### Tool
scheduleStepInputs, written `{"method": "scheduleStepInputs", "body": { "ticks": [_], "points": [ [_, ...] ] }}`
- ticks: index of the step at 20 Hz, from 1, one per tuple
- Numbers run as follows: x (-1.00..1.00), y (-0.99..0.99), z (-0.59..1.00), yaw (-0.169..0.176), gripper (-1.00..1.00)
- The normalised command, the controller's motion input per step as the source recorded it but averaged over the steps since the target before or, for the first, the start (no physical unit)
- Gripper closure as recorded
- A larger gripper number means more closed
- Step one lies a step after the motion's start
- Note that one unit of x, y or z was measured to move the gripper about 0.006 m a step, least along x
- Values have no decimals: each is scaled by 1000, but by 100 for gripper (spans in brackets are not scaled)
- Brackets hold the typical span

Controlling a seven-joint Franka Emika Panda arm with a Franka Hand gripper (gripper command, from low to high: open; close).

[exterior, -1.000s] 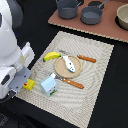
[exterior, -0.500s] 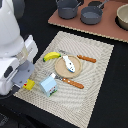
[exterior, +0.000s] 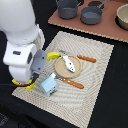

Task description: Interact with the objects in diverse but meaningful ways.

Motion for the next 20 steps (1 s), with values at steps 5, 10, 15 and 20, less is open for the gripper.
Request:
{"method": "scheduleStepInputs", "body": {
  "ticks": [5, 10, 15, 20],
  "points": [
    [-389, 459, 28, 55, -100],
    [-299, 483, 110, 45, -100],
    [-62, 501, 118, 26, -100],
    [75, 531, 4, 27, -100]
  ]
}}
